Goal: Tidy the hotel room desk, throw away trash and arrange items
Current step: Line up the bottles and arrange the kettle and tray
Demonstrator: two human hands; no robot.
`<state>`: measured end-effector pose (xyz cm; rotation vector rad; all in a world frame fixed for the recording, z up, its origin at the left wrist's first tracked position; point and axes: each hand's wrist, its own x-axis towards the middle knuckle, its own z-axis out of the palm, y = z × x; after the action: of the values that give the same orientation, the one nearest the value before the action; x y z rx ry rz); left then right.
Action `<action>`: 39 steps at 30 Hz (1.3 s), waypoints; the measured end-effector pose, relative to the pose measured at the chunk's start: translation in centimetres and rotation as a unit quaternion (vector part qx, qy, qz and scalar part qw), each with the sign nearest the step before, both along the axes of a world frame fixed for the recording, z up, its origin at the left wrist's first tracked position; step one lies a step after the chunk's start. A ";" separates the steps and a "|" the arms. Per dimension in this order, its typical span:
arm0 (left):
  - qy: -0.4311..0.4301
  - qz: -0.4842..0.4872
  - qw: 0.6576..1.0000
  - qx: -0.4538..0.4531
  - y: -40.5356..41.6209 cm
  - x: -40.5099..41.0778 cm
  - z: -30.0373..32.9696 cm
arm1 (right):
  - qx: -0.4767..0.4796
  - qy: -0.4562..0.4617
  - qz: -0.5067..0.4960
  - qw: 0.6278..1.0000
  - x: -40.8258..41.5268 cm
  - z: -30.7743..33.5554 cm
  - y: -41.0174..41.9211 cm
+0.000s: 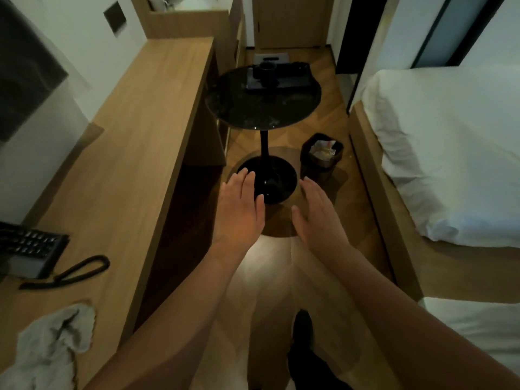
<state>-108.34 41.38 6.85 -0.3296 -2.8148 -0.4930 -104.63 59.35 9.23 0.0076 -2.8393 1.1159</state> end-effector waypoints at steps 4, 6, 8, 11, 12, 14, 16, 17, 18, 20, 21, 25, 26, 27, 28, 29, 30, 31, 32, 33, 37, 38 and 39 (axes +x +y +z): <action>0.001 0.003 1.000 -0.002 2.9 -7.1 0.2 | 0.001 0.004 0.002 1.000 -7.7 0.8 3.3; 0.002 0.017 1.000 0.005 3.8 -10.3 0.4 | 0.000 0.001 0.005 1.000 -11.3 1.1 4.1; -0.007 0.028 1.000 0.011 4.4 -13.2 0.3 | 0.001 -0.004 0.003 1.000 -14.9 1.3 4.4; -0.029 0.034 0.999 0.025 4.6 -17.5 -0.5 | 0.008 -0.024 0.010 1.000 -19.8 0.6 4.2; -0.036 0.037 0.998 0.033 4.5 -19.2 -0.8 | 0.007 -0.033 0.013 0.999 -21.5 0.3 4.1; -0.048 0.046 0.997 0.048 4.2 -23.0 -1.4 | 0.005 -0.041 0.017 0.999 -25.2 -0.5 3.7; -0.050 0.047 0.996 0.054 3.7 -27.1 -1.9 | 0.006 -0.044 0.015 0.999 -29.4 -1.1 3.1; -0.050 0.045 0.996 0.056 3.4 -29.3 -2.1 | 0.009 -0.047 0.012 0.999 -31.4 -1.3 2.7; -0.052 0.044 0.996 0.058 3.1 -31.4 -2.3 | 0.012 -0.051 0.008 0.999 -33.5 -1.5 2.4; -0.060 0.046 0.996 0.056 2.6 -36.1 -2.4 | 0.019 -0.066 -0.002 0.998 -37.6 -1.6 2.0; -0.065 0.049 0.995 0.055 2.4 -38.2 -2.5 | 0.024 -0.075 -0.004 0.997 -39.5 -1.5 1.8; -0.076 0.052 0.994 0.060 2.4 -46.0 -2.9 | 0.037 -0.084 -0.017 0.996 -46.5 -1.6 2.1; -0.080 0.052 0.993 0.064 2.7 -47.6 -2.9 | 0.034 -0.087 -0.024 0.995 -48.0 -1.7 2.4; -0.085 0.052 0.993 0.067 3.1 -49.0 -2.9 | 0.029 -0.093 -0.031 0.995 -49.5 -1.9 2.7; -0.089 0.053 0.992 0.069 3.5 -50.3 -3.0 | 0.026 -0.100 -0.036 0.994 -50.8 -2.1 3.0; -0.093 0.053 0.992 0.070 3.9 -51.5 -3.2 | 0.023 -0.105 -0.040 0.993 -52.1 -2.3 3.4; -0.098 0.053 0.991 0.072 4.3 -52.7 -3.4 | 0.021 -0.111 -0.042 0.993 -53.4 -2.6 3.9; -0.102 0.053 0.991 0.074 4.7 -53.9 -3.7 | 0.018 -0.115 -0.042 0.992 -54.8 -3.0 4.5; -0.105 0.053 0.990 0.075 5.0 -55.2 -4.1 | 0.015 -0.117 -0.043 0.992 -56.3 -3.3 5.0; -0.108 0.054 0.990 0.076 5.4 -56.6 -4.4 | 0.012 -0.117 -0.043 0.992 -57.8 -3.6 5.7; -0.122 0.087 0.984 0.097 7.0 -62.7 -5.1 | -0.012 -0.128 -0.041 0.991 -64.3 -4.7 8.7; -0.129 0.098 0.981 0.106 7.4 -64.3 -5.0 | -0.019 -0.133 -0.037 0.990 -65.9 -4.9 9.4; -0.134 0.104 0.979 0.111 7.8 -65.8 -5.1 | -0.027 -0.136 -0.036 0.990 -67.7 -5.2 10.1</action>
<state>-174.12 49.18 1.76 0.0829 -2.9615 -0.8509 -172.31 69.44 4.02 -0.2705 -3.0119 1.2654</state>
